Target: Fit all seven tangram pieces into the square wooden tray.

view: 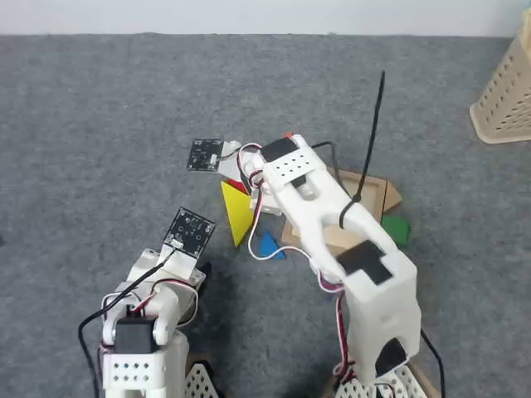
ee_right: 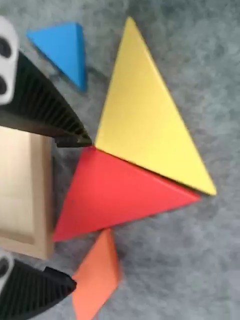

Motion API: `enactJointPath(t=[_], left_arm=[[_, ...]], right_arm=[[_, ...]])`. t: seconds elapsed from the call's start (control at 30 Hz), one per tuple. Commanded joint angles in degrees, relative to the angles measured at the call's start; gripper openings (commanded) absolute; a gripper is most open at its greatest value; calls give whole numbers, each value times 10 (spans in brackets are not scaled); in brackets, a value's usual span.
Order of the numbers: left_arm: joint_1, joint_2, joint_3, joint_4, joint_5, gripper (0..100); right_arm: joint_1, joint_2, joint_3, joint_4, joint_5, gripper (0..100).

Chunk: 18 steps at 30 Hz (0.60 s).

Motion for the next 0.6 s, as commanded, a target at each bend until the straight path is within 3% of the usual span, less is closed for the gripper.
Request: enactJointPath(t=[0.0, 0.3, 0.57], left_arm=[[1, -7, -3, 1, -4, 220], [1, -7, -3, 1, -4, 220], [1, -6, -3, 1, -4, 220]], right_arm=[[-7, 18, -49, -15, 9, 375], [-3, 62, -77, 7, -1, 373], [-1, 62, -98, 86, -143, 373]])
